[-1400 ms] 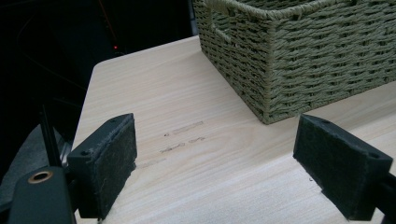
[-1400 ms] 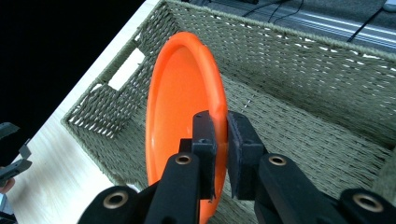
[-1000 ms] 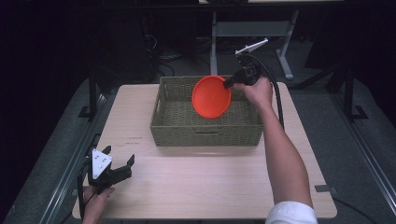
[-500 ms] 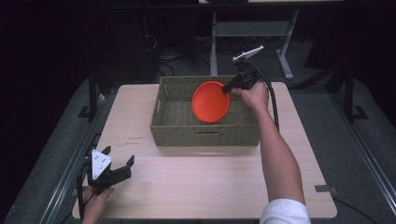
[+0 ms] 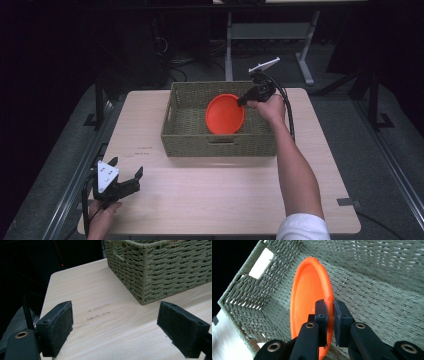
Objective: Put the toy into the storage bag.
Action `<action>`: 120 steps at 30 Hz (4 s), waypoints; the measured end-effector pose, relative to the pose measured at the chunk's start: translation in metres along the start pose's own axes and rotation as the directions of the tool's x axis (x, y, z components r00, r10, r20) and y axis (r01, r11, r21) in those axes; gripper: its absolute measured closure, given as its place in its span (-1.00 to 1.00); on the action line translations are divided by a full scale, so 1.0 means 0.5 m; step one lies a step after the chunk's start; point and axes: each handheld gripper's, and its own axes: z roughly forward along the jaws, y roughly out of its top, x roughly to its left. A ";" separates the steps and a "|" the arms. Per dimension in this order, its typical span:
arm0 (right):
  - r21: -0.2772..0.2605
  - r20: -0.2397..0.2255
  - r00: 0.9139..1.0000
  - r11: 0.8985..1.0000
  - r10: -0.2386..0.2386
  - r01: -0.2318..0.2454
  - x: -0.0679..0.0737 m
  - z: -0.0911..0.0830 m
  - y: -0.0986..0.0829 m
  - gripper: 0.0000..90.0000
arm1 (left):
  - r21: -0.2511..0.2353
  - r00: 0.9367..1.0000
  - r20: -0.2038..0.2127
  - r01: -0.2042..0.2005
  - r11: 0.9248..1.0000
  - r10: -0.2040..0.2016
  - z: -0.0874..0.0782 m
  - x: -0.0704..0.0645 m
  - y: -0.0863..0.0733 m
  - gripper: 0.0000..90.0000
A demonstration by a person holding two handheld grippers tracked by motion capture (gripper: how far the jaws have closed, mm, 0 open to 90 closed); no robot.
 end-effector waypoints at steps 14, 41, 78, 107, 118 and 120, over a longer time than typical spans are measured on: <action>0.043 0.008 1.000 0.999 0.016 -0.017 -0.019 0.039 -0.010 0.83 | -0.007 1.000 -0.001 0.003 1.000 -0.003 0.000 0.000 0.000 -0.72; 0.086 0.046 0.998 0.996 0.036 -0.039 -0.034 0.062 -0.013 0.82 | -0.006 1.000 -0.005 0.005 1.000 -0.005 -0.001 0.002 0.000 -0.72; 0.078 0.070 0.996 0.995 0.052 -0.057 -0.033 0.035 -0.012 0.43 | -0.005 1.000 -0.005 0.002 1.000 -0.002 0.001 0.001 0.000 -0.72; -0.026 -0.065 0.998 1.000 0.003 -0.005 -0.002 -0.032 -0.026 -0.36 | 0.004 1.000 -0.008 -0.004 1.000 0.004 0.000 0.000 0.001 -0.72; -0.031 -0.089 0.996 0.999 -0.015 0.012 0.010 -0.053 -0.043 -0.42 | -0.004 1.000 -0.009 0.007 1.000 -0.007 0.001 -0.002 0.002 -0.72; -0.025 -0.088 0.996 0.999 -0.023 0.021 0.014 -0.056 -0.045 -0.43 | -0.007 1.000 -0.008 0.009 1.000 -0.009 0.002 -0.002 0.002 -0.72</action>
